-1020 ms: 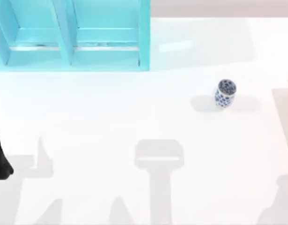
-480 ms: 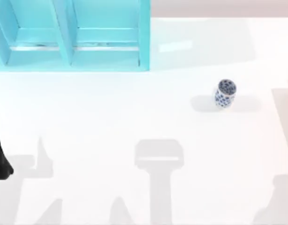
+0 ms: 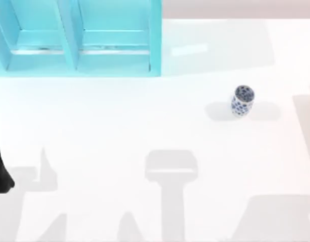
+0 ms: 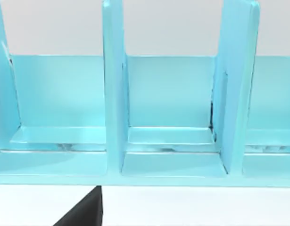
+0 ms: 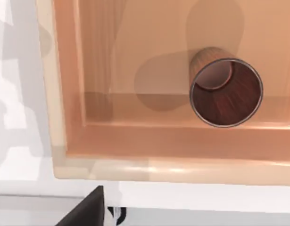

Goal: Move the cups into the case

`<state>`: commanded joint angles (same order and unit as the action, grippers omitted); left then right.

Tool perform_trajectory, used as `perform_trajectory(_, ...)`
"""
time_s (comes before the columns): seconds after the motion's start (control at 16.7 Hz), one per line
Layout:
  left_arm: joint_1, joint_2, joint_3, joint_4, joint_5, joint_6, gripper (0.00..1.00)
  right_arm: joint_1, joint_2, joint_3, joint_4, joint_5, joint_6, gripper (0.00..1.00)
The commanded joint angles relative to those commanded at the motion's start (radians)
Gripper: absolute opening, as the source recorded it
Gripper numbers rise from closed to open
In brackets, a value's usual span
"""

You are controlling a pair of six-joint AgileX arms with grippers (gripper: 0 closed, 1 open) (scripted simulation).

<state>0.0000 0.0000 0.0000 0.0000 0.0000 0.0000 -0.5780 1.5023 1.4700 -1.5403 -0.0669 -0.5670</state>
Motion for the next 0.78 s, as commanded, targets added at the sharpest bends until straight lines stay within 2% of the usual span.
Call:
perform_trajectory(0.48, 0.0, 0.0, 0.0, 0.0, 0.0, 0.0, 1.0, 0.015, 0.01, 0.049, -0.035, 0.004, 0.014, 1.0)
perform_trajectory(0.78, 0.0, 0.0, 0.0, 0.0, 0.0, 0.0, 1.0, 0.188, 0.215, 0.263, -0.052, 0.01, 0.186, 1.0)
